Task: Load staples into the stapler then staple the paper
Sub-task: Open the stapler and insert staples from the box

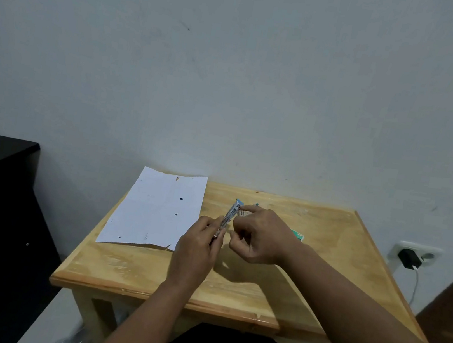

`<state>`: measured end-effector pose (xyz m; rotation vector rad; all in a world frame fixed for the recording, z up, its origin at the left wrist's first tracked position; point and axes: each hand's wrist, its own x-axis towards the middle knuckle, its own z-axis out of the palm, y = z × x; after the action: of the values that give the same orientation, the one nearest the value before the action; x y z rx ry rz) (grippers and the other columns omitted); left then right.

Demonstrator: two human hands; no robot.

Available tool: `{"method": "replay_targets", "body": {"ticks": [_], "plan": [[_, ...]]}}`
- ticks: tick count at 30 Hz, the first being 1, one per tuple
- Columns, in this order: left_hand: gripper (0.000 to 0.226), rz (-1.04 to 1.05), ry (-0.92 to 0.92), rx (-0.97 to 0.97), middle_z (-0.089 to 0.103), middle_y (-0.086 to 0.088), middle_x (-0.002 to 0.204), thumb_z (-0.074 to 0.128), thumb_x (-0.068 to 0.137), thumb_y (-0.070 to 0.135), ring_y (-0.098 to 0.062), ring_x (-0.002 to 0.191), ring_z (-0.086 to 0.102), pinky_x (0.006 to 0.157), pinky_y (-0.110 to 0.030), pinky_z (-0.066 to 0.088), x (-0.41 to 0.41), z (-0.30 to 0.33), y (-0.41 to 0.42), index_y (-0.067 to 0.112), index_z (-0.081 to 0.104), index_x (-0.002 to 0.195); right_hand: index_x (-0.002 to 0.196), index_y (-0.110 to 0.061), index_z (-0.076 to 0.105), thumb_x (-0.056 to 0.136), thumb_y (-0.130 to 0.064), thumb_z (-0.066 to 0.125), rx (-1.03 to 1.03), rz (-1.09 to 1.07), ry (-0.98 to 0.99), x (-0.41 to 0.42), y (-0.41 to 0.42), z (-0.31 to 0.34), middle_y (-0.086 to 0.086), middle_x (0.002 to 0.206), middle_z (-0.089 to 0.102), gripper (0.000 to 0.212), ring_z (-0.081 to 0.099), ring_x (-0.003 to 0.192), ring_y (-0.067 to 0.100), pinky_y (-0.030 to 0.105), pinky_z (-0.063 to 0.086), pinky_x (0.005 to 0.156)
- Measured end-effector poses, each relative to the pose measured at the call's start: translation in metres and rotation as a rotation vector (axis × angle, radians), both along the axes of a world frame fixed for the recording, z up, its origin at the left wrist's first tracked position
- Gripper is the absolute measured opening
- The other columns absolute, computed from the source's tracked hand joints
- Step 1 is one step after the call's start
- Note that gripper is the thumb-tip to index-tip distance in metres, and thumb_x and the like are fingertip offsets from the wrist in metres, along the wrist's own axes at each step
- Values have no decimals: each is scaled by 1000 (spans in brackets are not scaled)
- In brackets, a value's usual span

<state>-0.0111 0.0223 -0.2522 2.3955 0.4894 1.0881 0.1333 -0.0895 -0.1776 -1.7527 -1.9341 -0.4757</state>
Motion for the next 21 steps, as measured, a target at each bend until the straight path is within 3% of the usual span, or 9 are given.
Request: {"method": "replay_targets", "body": {"ticks": [3,11,16,19,21], "plan": [[36,8,-11,-5,62,5,106,61,103,23,-10,85,62,69,-29,55,-1,1,0,16,63,138,63,-26,44,90,-24,54,16,-5,40,-6,-1,-2,-13,50,38,29,33,39,9,44,51,110],[40,14,9,9,64,2,111,63,101,17,-14,92,65,74,-35,60,-1,0,1,14,62,140,62,-18,56,90,-25,52,-13,-14,4,-12,1,-3,-7,49,49,30,44,39,12,34,39,120],[45,21,16,18,64,-2,111,65,97,7,-19,94,66,75,-36,60,-1,0,0,12,61,141,68,-17,62,92,-31,49,-127,-46,-91,-14,6,-4,-6,53,56,30,52,44,13,39,37,122],[48,23,19,28,64,-4,112,65,94,1,-22,94,67,73,-41,60,-1,-1,1,10,60,142,67,-23,50,92,-31,52,-99,-53,-142,-15,9,-5,-10,50,47,27,43,42,12,43,42,118],[49,24,23,36,64,-5,112,65,95,1,-22,94,66,74,-41,60,-2,-1,1,10,60,142,68,-26,43,92,-33,51,-95,-59,-176,-16,10,-4,-7,48,50,26,44,43,14,45,45,114]]}}
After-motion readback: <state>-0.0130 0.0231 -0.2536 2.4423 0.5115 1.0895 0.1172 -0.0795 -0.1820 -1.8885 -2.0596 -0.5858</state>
